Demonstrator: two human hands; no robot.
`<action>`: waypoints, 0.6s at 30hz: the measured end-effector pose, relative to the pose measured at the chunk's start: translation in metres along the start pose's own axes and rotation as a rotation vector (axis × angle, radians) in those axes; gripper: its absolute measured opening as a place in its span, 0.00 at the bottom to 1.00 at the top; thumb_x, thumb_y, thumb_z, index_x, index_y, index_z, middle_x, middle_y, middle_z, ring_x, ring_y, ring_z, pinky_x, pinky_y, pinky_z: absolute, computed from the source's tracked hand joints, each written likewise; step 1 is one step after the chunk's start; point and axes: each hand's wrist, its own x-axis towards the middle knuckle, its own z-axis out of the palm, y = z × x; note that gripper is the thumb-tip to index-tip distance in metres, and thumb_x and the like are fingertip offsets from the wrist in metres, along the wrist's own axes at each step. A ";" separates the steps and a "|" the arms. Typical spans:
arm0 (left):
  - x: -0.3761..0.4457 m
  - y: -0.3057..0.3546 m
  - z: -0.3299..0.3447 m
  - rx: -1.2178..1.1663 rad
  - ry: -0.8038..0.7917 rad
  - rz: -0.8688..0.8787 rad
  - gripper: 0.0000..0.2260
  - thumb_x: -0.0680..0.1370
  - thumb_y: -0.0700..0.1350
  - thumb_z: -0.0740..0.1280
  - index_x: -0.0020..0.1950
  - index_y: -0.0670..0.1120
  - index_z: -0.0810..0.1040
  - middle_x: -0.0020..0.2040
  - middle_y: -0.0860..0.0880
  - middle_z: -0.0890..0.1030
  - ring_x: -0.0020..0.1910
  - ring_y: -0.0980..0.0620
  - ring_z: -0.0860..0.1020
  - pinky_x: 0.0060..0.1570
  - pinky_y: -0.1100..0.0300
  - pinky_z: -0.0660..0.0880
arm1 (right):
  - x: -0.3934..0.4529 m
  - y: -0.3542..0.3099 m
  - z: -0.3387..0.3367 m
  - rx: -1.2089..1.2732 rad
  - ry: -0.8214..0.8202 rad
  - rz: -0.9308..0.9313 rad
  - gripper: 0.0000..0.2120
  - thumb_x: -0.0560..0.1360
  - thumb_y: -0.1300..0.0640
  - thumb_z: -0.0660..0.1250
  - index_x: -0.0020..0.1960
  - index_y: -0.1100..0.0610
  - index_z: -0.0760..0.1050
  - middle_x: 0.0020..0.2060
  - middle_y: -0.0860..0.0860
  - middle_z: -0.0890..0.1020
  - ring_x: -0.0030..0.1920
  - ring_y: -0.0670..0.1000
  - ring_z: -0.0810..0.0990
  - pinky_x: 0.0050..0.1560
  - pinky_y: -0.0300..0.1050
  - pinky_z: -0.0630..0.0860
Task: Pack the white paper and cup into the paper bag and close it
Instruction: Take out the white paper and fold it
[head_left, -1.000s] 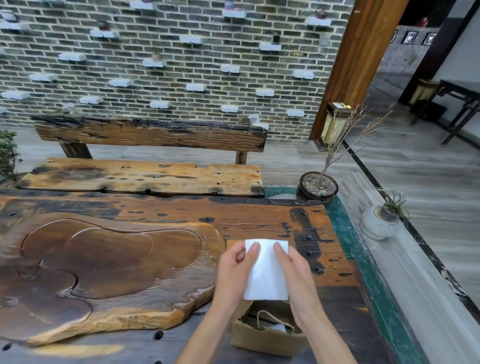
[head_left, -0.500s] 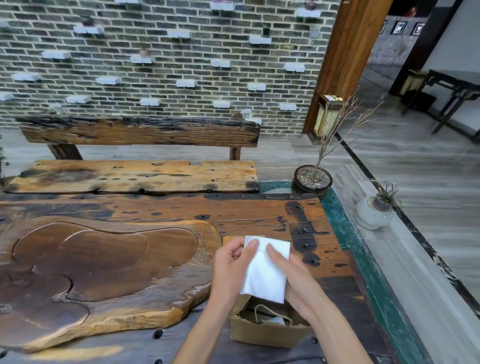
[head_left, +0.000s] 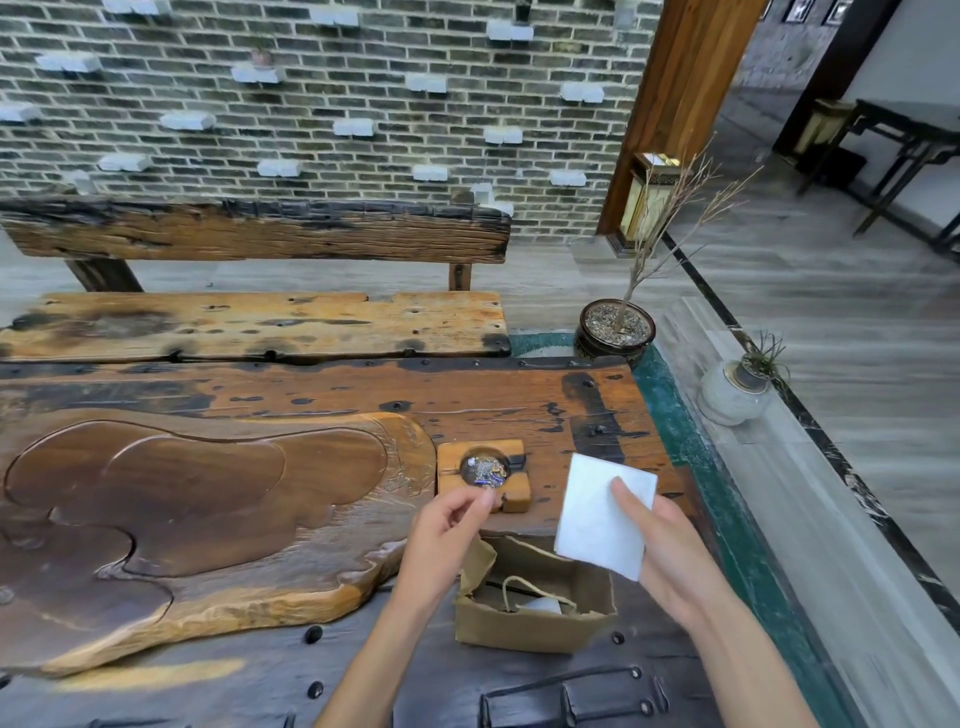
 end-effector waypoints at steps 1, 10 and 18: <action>-0.001 -0.008 -0.001 0.034 -0.010 -0.018 0.09 0.80 0.49 0.66 0.44 0.51 0.85 0.37 0.57 0.79 0.37 0.59 0.73 0.40 0.64 0.68 | 0.001 0.003 -0.008 -0.008 0.015 0.012 0.15 0.80 0.51 0.63 0.59 0.61 0.77 0.51 0.58 0.87 0.50 0.57 0.86 0.48 0.52 0.81; -0.006 -0.060 0.012 0.208 -0.044 -0.132 0.04 0.77 0.47 0.71 0.50 0.53 0.85 0.31 0.62 0.75 0.38 0.60 0.71 0.40 0.68 0.66 | 0.011 0.044 -0.057 -0.052 0.199 0.168 0.18 0.81 0.50 0.63 0.63 0.64 0.75 0.54 0.64 0.84 0.54 0.64 0.83 0.55 0.64 0.79; 0.003 -0.084 0.023 0.370 -0.093 -0.199 0.08 0.74 0.56 0.71 0.51 0.57 0.80 0.42 0.53 0.71 0.40 0.56 0.72 0.35 0.71 0.66 | 0.016 0.059 -0.047 -0.295 0.144 0.193 0.19 0.81 0.46 0.61 0.57 0.61 0.78 0.49 0.59 0.86 0.51 0.61 0.85 0.52 0.55 0.80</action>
